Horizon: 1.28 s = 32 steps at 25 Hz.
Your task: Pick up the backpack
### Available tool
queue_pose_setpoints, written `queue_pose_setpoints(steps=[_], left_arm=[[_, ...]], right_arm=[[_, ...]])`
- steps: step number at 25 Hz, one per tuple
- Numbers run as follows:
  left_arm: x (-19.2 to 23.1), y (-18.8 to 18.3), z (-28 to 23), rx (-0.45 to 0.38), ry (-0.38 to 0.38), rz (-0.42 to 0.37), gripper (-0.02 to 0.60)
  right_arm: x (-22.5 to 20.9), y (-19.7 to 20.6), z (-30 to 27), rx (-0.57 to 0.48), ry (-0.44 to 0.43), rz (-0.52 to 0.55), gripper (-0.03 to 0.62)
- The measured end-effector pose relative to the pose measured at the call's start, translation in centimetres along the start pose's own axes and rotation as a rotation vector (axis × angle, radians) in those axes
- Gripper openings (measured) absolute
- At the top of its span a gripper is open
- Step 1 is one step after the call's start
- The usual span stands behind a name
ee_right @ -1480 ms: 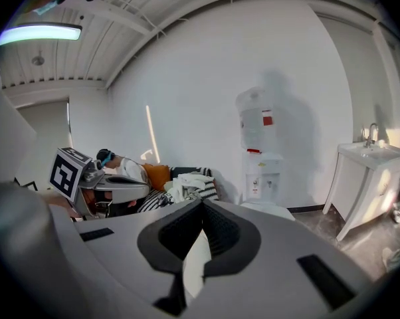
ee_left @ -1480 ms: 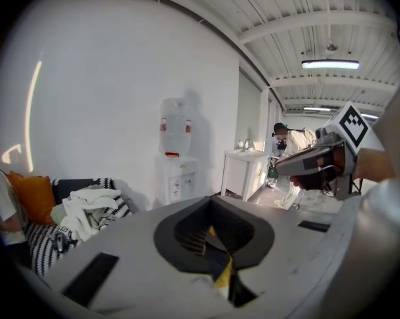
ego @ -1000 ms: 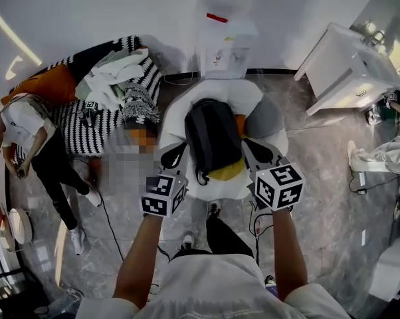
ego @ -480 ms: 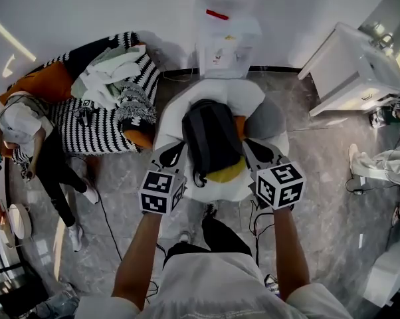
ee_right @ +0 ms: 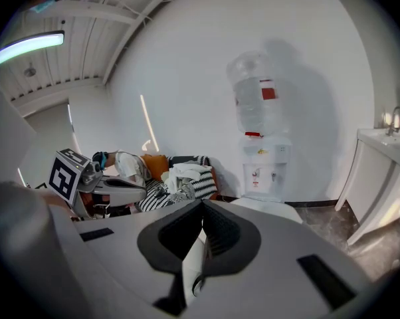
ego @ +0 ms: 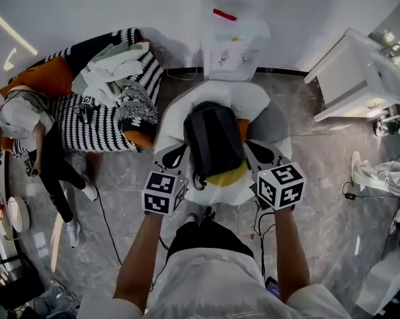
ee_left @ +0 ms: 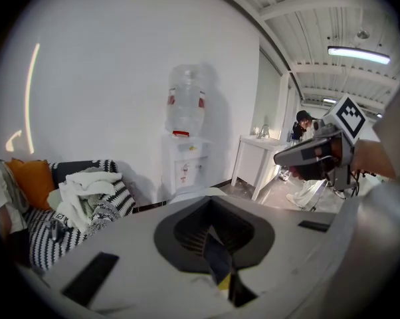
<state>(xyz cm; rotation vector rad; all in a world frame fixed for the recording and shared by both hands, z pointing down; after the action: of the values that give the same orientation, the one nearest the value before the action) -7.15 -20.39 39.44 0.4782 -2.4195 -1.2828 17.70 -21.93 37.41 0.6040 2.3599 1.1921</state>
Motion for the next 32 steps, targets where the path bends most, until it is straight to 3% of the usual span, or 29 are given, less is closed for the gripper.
queue_pose_setpoints(steps=[15, 22, 32], left_arm=[[3.8, 3.0, -5.2, 0.029, 0.011, 0.046, 0.043], [5.0, 4.7, -7.9, 0.101, -0.019, 0.050, 0.063], [6.1, 7.9, -11.7, 0.174, 0.005, 0.077, 0.064]], right_arm=[[-1.7, 2.3, -6.5, 0.058, -0.002, -0.032, 0.003], [-2.7, 3.8, -9.3, 0.098, -0.004, -0.055, 0.026], [-4.8, 6.7, -12.0, 0.142, 0.022, -0.088, 0.043]])
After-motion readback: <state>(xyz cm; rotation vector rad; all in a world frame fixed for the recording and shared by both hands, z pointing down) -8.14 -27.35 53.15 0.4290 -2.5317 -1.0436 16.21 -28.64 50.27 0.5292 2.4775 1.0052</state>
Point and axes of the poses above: the fingertips, and each gripper's own axes: z backward along the fingers, x to its left, y out of its underside, the point moved 9 cm from there along z, backward along the fingers, and after that the axes turned 4 degrees about z, right-handed, at the moved point
